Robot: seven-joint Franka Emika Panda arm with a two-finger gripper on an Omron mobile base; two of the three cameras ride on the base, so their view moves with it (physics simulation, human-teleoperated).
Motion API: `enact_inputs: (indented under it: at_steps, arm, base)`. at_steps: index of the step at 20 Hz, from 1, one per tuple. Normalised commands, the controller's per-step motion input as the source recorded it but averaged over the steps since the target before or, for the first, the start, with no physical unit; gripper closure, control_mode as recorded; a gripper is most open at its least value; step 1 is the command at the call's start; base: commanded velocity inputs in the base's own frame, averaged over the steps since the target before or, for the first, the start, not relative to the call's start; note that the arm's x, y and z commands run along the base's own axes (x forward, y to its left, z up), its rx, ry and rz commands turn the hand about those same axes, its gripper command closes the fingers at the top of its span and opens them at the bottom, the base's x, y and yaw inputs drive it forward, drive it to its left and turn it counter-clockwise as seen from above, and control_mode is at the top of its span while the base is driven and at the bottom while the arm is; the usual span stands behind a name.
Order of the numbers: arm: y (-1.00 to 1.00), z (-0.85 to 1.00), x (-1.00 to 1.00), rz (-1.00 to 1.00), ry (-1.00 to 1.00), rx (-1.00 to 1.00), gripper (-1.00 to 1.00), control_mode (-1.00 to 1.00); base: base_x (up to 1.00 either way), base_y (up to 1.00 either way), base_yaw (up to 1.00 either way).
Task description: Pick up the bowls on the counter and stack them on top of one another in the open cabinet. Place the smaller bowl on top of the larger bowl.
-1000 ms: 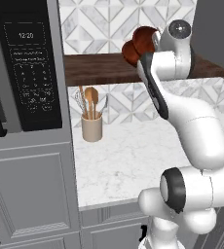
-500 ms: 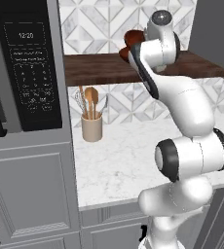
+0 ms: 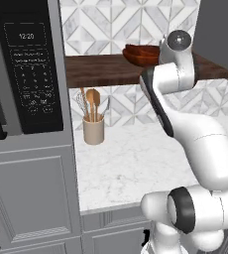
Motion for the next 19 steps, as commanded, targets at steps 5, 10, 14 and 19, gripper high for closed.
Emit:
enact_inputs:
  at_steps: [5,10,14,19]
  arm:
    - [-0.32,-1.0,-1.0,-0.03,-0.07,0.0,-1.0,-1.0]
    - [-0.34,-1.0,-1.0,-0.01,-0.11,0.0,-1.0,-1.0]
    - [-0.35,-0.48,-0.67,-0.12,-0.07,0.1,-1.0,-1.0]
    - [0.0,0.0,0.0,0.0,0.0,0.0,-1.0,-1.0]
  base:
    - [0.0,0.0,0.0]
    - [0.0,0.0,0.0]
    - [0.0,0.0,0.0]
    - [0.0,0.0,0.0]
